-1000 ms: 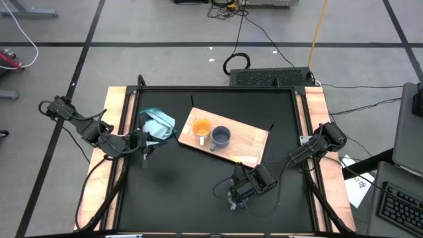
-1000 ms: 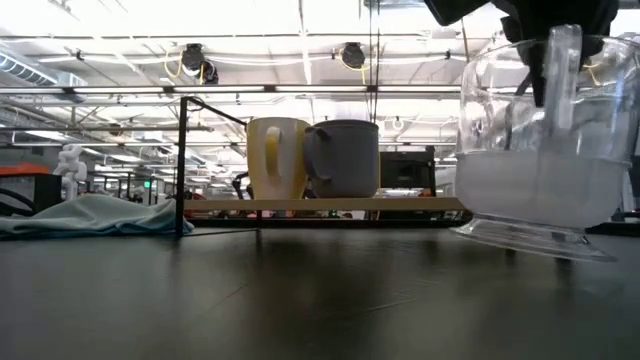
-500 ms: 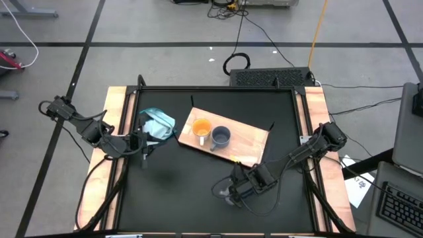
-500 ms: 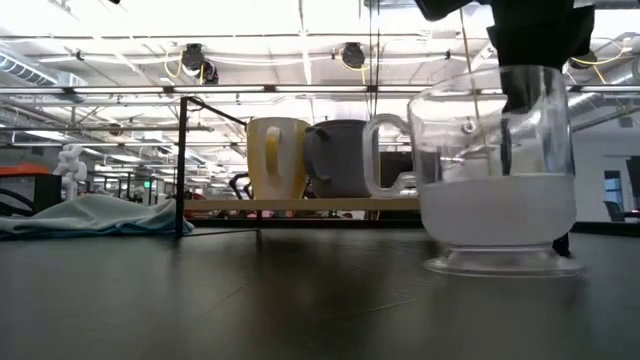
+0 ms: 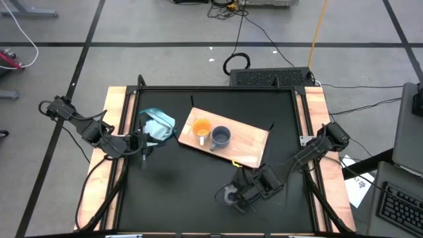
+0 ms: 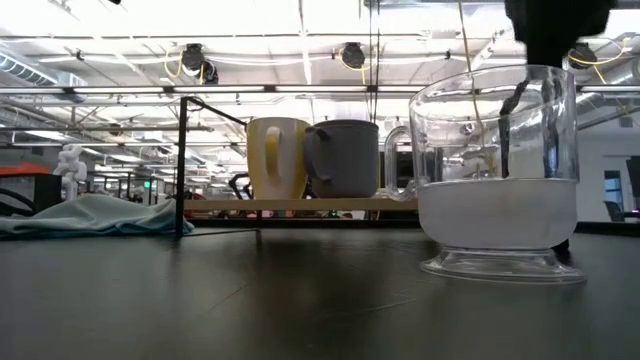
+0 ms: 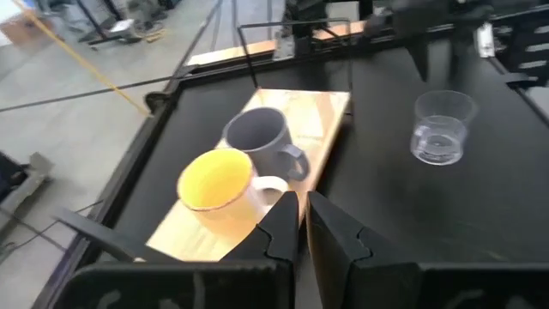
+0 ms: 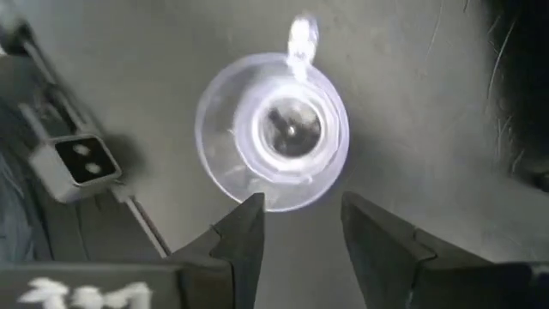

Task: Stack small to large cups/mugs on shelf
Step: Put the transparent cup on the shelf

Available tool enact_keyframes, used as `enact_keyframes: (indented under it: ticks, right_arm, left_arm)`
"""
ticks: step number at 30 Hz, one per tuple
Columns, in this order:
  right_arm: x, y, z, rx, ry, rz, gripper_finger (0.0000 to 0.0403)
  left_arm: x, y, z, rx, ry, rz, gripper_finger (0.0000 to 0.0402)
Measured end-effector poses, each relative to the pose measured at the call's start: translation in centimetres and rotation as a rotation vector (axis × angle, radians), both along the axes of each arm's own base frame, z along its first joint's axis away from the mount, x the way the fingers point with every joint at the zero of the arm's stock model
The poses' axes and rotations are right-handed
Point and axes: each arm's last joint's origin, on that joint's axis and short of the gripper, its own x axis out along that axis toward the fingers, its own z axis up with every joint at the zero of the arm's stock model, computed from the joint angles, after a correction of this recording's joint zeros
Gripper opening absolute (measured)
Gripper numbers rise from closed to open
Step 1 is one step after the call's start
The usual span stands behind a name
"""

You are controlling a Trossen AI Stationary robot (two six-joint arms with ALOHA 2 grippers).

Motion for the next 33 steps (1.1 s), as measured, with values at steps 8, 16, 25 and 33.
enact_keyframes:
  ticks: [8,16,25,33]
  right_arm:
    - [-2.9,2.9,3.3,-0.152,-0.294,0.069,0.0134]
    - [-3.7,6.9,2.5,-0.249,-0.603,0.191,0.0134]
    - [-2.9,7.5,0.0,-0.291,-0.885,0.371,0.0131]
    - [-2.0,5.0,-2.5,-0.297,-1.106,0.398,0.0122]
  left_arm:
    - [0.3,-0.3,0.6,-0.054,-0.053,-0.042,0.0031]
    - [0.3,-0.3,0.7,-0.063,-0.066,-0.042,0.0031]
    - [0.4,-0.5,0.8,-0.11,-0.069,-0.067,0.0031]
    - [0.0,-1.4,0.8,-0.073,-0.048,-0.21,0.0013]
